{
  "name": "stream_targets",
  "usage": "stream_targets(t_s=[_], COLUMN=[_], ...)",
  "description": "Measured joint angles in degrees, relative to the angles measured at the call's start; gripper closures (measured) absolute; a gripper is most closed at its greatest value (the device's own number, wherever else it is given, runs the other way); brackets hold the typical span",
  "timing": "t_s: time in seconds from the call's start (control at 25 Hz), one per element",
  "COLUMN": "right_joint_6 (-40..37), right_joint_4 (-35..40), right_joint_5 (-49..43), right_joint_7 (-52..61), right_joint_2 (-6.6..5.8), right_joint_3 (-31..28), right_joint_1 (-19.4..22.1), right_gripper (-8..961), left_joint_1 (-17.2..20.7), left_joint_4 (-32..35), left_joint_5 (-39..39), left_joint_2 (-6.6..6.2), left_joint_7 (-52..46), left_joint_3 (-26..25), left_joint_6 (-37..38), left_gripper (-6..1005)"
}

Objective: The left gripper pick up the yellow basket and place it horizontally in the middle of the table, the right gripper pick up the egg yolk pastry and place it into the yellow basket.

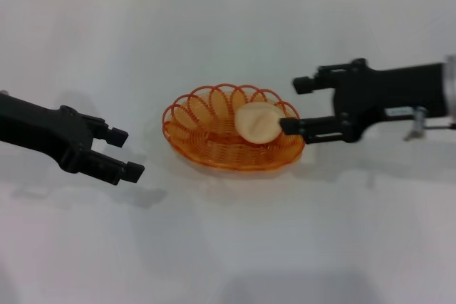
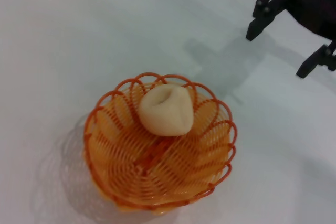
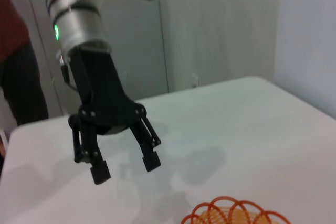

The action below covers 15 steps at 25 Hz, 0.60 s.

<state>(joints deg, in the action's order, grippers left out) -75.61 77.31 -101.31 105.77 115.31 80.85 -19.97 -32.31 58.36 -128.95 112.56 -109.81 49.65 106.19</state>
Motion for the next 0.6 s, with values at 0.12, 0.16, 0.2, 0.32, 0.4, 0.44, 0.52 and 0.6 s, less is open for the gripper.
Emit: stream_targets(t_s=[0.12,0.16,0.2,0.32,0.4,0.44,0.52,0.6], right_joint_6=[-2.7,-3.3,-3.7,-4.3,-4.4,-4.4,-4.5,-4.7], right_joint_4=[-0.2,-0.2,-0.3,-0.8,-1.2,-1.4,-1.9,-2.2], right_joint_5=[1.6,1.7,1.7,1.8,1.8,1.8,1.5,1.3], right_joint_7=[-2.3,-2.8,-3.2,-4.6,-5.1,-5.1,-5.2,-5.2], right_joint_2=[-0.08,-0.14,-0.20,-0.27,-0.31,-0.32,-0.36,-0.36], right_joint_3=[-2.3,-2.5,-2.7,-2.7,-2.7,-2.7,-2.7,-2.8], right_joint_1=[2.9,3.3,3.7,4.4,4.7,4.8,4.4,3.8], right_gripper=[259,258,258,258,258,258,258,260], left_joint_1=[0.3,0.7,0.9,1.7,1.8,1.7,1.1,0.5], left_joint_4=[0.0,0.0,0.0,0.0,0.0,0.0,0.0,0.0], left_joint_5=[0.6,1.3,1.7,3.1,3.7,3.9,4.1,4.1], left_joint_2=[0.26,0.31,0.31,0.32,0.53,0.70,1.45,2.05], left_joint_7=[1.2,1.8,2.2,3.7,4.6,5.0,6.2,7.2], left_joint_3=[0.0,0.0,0.0,0.0,0.1,0.2,0.4,0.5], left_joint_6=[0.1,0.2,0.2,0.2,0.2,0.2,0.2,0.2], left_gripper=[120,120,120,120,120,120,119,119])
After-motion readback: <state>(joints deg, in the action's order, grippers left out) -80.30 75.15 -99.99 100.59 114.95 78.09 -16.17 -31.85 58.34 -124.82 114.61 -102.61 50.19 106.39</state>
